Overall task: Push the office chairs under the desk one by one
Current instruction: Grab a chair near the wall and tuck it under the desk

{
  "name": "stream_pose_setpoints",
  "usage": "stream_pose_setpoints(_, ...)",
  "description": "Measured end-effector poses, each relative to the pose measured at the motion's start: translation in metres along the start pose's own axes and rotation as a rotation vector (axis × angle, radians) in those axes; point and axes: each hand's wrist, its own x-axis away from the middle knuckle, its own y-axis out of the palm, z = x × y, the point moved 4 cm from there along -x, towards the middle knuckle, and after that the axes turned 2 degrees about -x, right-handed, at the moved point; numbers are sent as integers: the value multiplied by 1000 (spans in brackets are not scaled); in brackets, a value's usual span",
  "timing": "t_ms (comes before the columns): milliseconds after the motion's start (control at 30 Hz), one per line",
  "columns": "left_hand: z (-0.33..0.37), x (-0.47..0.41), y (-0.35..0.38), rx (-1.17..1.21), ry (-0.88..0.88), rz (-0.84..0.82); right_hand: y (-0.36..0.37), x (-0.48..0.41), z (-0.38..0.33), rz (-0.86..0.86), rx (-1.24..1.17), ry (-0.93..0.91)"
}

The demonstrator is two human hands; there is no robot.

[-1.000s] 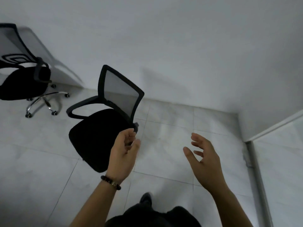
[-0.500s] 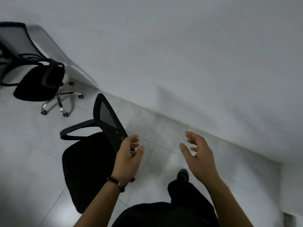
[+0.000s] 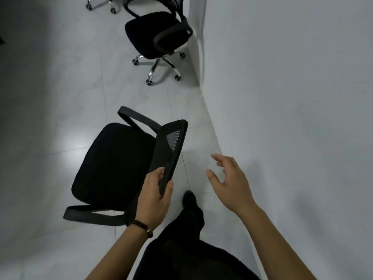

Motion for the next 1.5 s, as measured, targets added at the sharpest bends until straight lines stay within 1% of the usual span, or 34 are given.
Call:
stream_pose_setpoints(67,-10,-13,13,-54,-40,51,14,-36,0,-124,101,-75)
stream_pose_setpoints(200,-21,-20,26,-45,-210,153,43,-89,-15,-333,257,-302)
stream_pose_setpoints(267,-27,-14,33,-30,-276,206,57,-105,-21,-405,310,-403)
stream_pose_setpoints(333,-34,-7,43,-39,-355,262,72,-122,-23,-442,381,-502)
stream_pose_setpoints(400,-40,-1,56,-80,-434,305,91,-139,-16,-518,567,-603)
stream_pose_setpoints(467,-47,6,73,-226,-467,321,111,-152,-3,-627,788,-676)
stream_pose_setpoints(533,-53,15,88,-374,-514,323,120,-161,6,-654,852,-731)
stream_pose_setpoints(567,-56,19,92,-409,-574,337,122,-165,9,-641,851,-747)
stream_pose_setpoints(667,-64,23,95,-380,-819,416,122,-172,14,-634,899,-784)
stream_pose_setpoints(700,-65,21,95,-374,-856,440,122,-175,14,-632,905,-800)
stream_pose_setpoints(767,-65,18,93,-394,-859,462,125,-181,11,-633,878,-834)
stream_pose_setpoints(867,-69,12,87,-413,-853,388,132,-191,8,-663,826,-854)
stream_pose_setpoints(967,-73,-3,75,-430,-863,330,141,-205,-2,-678,834,-847)
stream_pose_setpoints(1067,-81,-26,51,-446,-854,345,158,-225,-23,-674,839,-847)
stream_pose_setpoints(1267,-122,-57,-31,-529,-812,350,214,-239,-69,-686,856,-816)
stream_pose_setpoints(1367,-151,-73,-83,-583,-788,339,251,-241,-96,-637,818,-815)
stream_pose_setpoints(1500,-181,-106,-147,-610,-756,307,298,-258,-138,-608,843,-762)
